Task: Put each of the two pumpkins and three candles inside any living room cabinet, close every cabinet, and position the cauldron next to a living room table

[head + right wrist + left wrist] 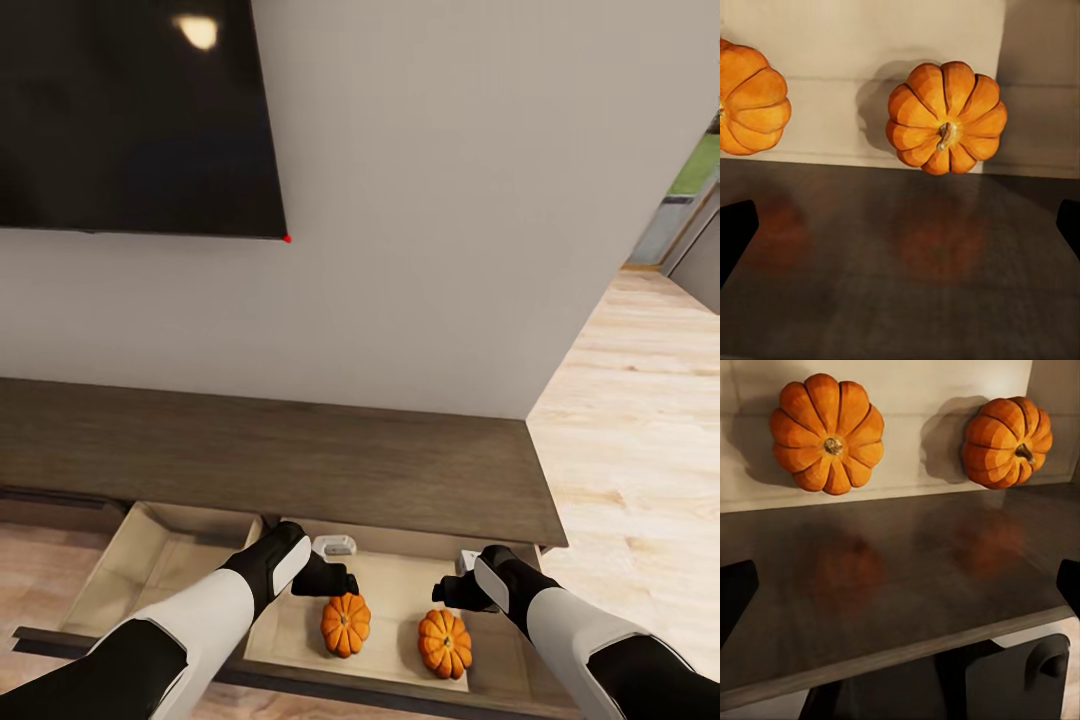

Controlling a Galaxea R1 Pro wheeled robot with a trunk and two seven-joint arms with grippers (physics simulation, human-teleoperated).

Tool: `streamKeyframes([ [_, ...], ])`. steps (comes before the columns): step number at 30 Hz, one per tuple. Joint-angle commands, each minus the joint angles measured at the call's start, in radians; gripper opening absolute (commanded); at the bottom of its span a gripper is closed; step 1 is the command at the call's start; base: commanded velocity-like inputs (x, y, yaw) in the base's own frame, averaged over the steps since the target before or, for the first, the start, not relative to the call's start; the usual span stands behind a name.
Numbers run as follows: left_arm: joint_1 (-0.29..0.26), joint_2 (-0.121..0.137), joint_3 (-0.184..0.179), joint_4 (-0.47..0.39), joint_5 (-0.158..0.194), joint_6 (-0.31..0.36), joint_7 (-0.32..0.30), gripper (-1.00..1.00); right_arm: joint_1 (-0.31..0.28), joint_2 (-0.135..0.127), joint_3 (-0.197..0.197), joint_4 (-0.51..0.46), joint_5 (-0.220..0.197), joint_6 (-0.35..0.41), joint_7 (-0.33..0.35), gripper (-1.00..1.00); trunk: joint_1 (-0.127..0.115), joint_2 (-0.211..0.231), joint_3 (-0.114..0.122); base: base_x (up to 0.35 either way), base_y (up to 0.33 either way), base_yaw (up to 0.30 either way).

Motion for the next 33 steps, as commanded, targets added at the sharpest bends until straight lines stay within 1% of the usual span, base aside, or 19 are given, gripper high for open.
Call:
streamKeyframes([
  [1, -0.001, 0.0, -0.001, 0.0, -0.006, 0.004, -0.004, 1.0, 0.0, -0.001, 0.008, -0.001, -0.005, 0.004, 0.001, 1.0, 0.0, 0.0, 0.001, 0.0, 0.0, 0.0],
  [7, -0.001, 0.0, -0.001, 0.0, -0.005, 0.008, -0.004, 1.0, 0.0, -0.001, 0.008, -0.001, -0.005, 0.004, 0.001, 1.0, 0.0, 0.0, 0.011, -0.037, -0.004, 0.0],
  [13, -0.001, 0.0, -0.001, 0.0, -0.005, 0.009, -0.004, 1.0, 0.0, -0.001, 0.009, -0.001, -0.005, 0.004, 0.001, 1.0, 0.0, 0.0, 0.02, -0.232, -0.059, 0.0],
  [17, -0.001, 0.0, 0.0, 0.001, -0.005, 0.009, -0.003, 1.0, 0.0, -0.001, 0.009, -0.001, -0.005, 0.004, 0.001, 1.0, 0.0, 0.0, 0.026, -0.135, -0.023, 0.0],
  [33, -0.001, 0.0, 0.002, 0.001, -0.002, 0.0, -0.005, 1.0, 0.0, -0.001, 0.01, -0.001, -0.005, 0.004, 0.001, 1.0, 0.0, 0.0, 0.052, -0.007, -0.001, 0.0],
])
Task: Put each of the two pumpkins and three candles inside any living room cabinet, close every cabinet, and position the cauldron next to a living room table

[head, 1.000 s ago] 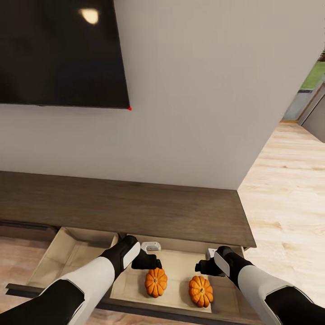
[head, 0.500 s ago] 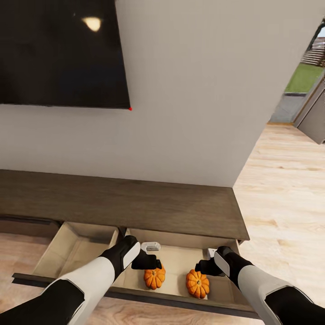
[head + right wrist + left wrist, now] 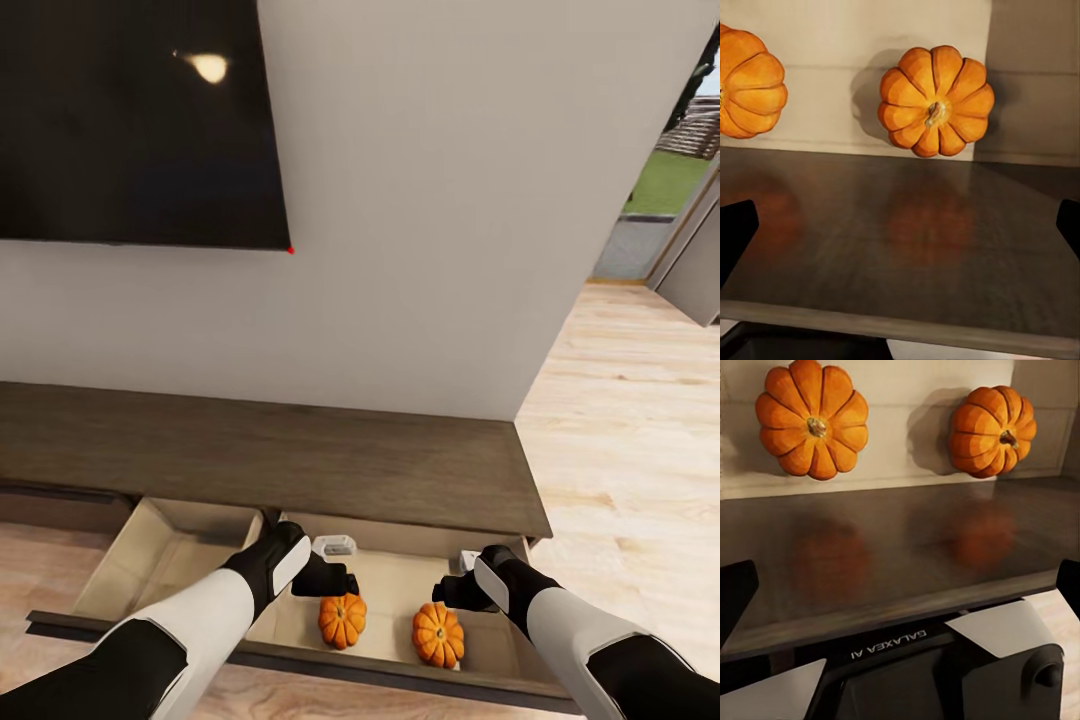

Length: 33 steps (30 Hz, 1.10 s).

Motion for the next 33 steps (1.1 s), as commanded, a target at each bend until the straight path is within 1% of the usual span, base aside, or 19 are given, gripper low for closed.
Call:
streamKeyframes([
  [1, -0.001, 0.0, -0.001, 0.0, -0.006, 0.003, -0.004, 1.0, 0.0, -0.001, 0.008, -0.001, -0.005, 0.004, 0.001, 1.0, 0.0, 0.0, 0.001, 0.0, 0.0, 0.0],
  [7, -0.001, 0.0, -0.001, 0.0, -0.004, 0.004, -0.006, 1.0, 0.0, 0.0, 0.008, -0.001, -0.005, 0.004, 0.001, 1.0, 0.0, 0.0, 0.01, -0.01, 0.0, 0.0],
  [14, -0.001, 0.0, 0.0, 0.0, -0.004, 0.004, -0.006, 1.0, 0.0, 0.006, 0.008, -0.001, -0.005, 0.004, 0.001, 1.0, 0.0, 0.0, 0.022, -0.229, 0.0, 0.0],
  [17, -0.001, 0.0, 0.0, 0.0, -0.004, 0.004, -0.006, 1.0, 0.0, 0.007, 0.008, -0.002, -0.005, 0.004, 0.001, 1.0, 0.0, 0.0, 0.026, -0.116, 0.0, 0.0],
  [33, -0.001, 0.0, 0.001, 0.0, -0.004, 0.003, -0.006, 1.0, 0.0, 0.007, 0.008, -0.002, -0.005, 0.003, 0.001, 1.0, 0.0, 0.0, 0.027, -0.003, 0.0, 0.0],
])
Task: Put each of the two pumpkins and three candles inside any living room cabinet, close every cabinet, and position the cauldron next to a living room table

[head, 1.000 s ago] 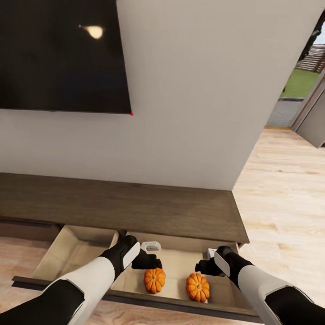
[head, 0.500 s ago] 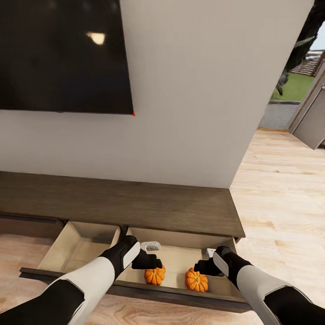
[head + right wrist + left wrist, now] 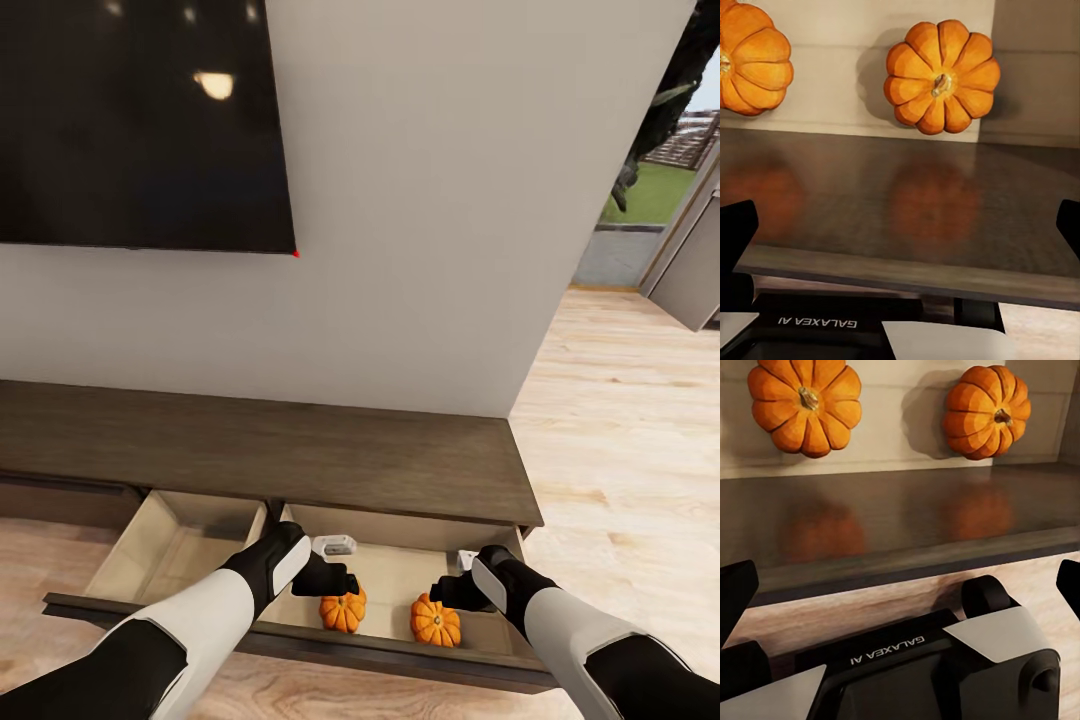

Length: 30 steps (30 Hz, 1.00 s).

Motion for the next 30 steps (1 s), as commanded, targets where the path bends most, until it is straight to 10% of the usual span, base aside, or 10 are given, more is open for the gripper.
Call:
streamKeyframes([
  [1, -0.001, 0.0, -0.001, 0.0, -0.006, 0.003, -0.005, 1.0, 0.0, 0.0, 0.005, -0.001, -0.002, 0.004, 0.001, 1.0, 0.0, 0.0, -0.001, 0.0, 0.0, 0.0],
  [30, -0.001, 0.0, -0.001, 0.0, -0.006, 0.003, -0.008, 1.0, 0.001, 0.002, 0.006, -0.001, -0.002, -0.006, 0.005, 1.0, 0.0, 0.0, 0.02, 0.0, 0.0, 0.0],
])
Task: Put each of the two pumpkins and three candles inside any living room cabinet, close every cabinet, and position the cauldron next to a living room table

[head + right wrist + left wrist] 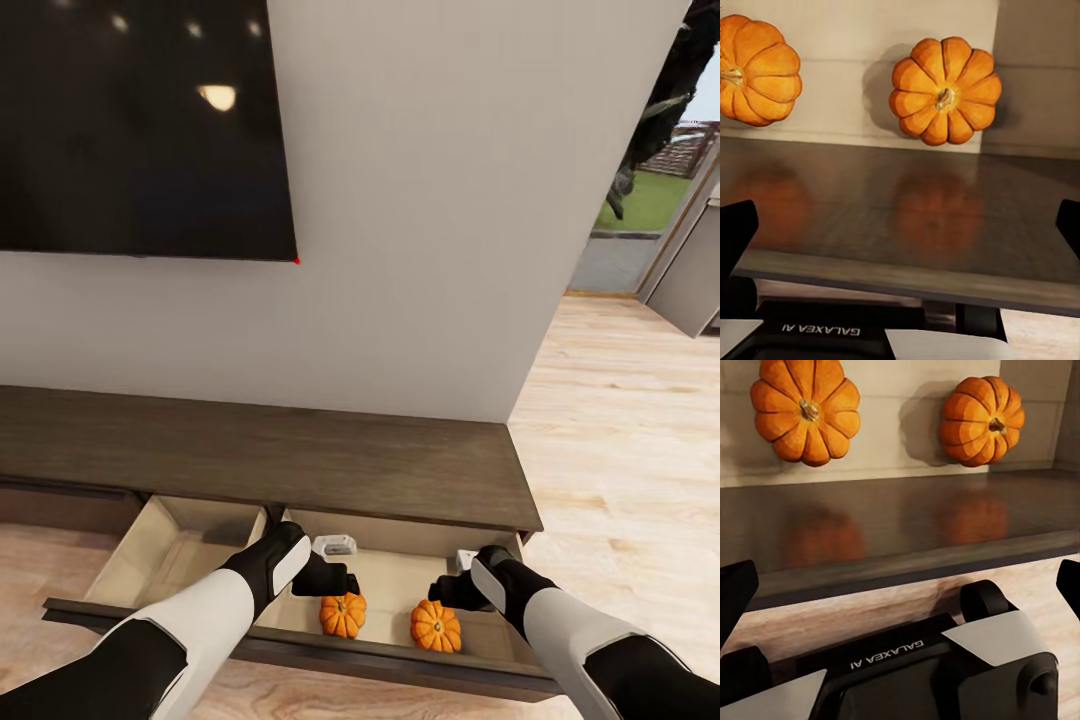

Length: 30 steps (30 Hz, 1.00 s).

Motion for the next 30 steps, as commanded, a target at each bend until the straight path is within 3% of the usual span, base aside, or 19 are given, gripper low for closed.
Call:
streamKeyframes([
  [1, -0.001, 0.0, -0.001, 0.0, -0.006, 0.003, -0.005, 1.0, 0.0, 0.001, 0.006, -0.001, -0.002, 0.004, 0.002, 1.0, 0.0, 0.0, -0.001, 0.0, 0.0, 0.0],
  [16, -0.001, 0.0, -0.001, 0.0, -0.005, 0.003, -0.006, 1.0, 0.0, 0.004, 0.006, -0.001, -0.004, 0.012, 0.001, 1.0, 0.0, 0.0, 0.006, -0.005, 0.0, 0.0],
  [30, -0.001, 0.0, 0.0, 0.005, -0.005, 0.002, -0.008, 1.0, 0.0, 0.003, 0.005, -0.002, -0.004, 0.006, 0.002, 1.0, 0.0, 0.0, 0.029, -0.235, 0.0, 0.0],
])
